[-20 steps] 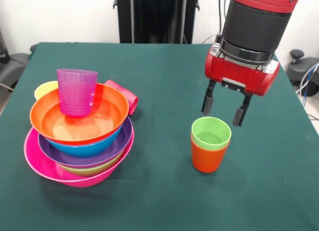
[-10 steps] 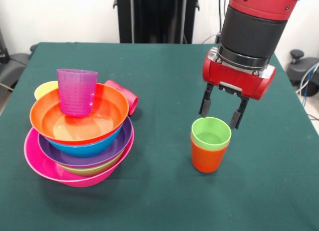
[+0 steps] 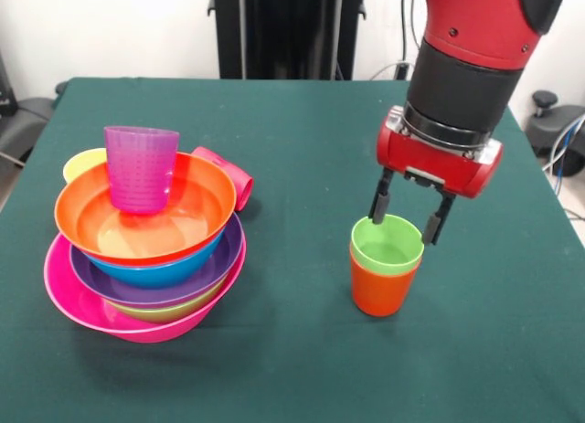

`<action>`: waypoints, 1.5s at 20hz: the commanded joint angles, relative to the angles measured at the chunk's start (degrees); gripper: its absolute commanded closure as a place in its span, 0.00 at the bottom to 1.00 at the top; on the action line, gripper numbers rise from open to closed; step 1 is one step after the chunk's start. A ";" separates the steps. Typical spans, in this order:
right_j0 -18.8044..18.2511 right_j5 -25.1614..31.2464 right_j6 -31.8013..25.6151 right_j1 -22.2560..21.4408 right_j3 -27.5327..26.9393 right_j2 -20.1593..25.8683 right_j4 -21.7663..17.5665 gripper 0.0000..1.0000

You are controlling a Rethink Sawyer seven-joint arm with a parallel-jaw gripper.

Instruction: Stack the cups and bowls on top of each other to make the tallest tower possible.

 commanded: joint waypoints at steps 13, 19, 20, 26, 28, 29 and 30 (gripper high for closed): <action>1.66 -2.91 11.58 8.25 -2.05 3.38 1.08 0.00; 1.25 -5.21 11.15 10.01 -2.21 3.49 1.17 0.00; 1.15 -5.92 11.09 10.43 -2.12 3.59 1.17 0.00; 0.73 -8.59 10.54 12.36 -2.13 3.86 1.35 0.00; 0.73 -8.66 10.35 12.58 -2.20 3.70 1.58 0.00; 0.77 -8.65 10.34 12.77 -2.39 3.62 1.73 0.00; 0.81 -8.65 10.32 12.96 -2.58 3.53 1.89 0.00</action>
